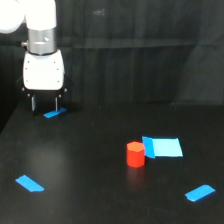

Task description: Pick up the red object from the table

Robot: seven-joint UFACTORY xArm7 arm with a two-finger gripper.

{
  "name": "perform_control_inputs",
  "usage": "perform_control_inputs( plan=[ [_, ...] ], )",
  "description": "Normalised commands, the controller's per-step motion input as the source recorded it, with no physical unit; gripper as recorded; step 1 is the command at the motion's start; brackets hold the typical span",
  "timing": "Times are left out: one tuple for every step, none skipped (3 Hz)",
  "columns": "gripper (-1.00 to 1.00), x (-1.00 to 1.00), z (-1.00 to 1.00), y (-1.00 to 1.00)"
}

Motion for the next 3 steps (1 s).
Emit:
perform_control_inputs(
  plan=[
    [0.96, 0.01, -0.24, 0.04],
    [1.0, 0.13, -0.23, 0.07],
    [0.89, 0.37, -0.01, -0.12]
  ],
)
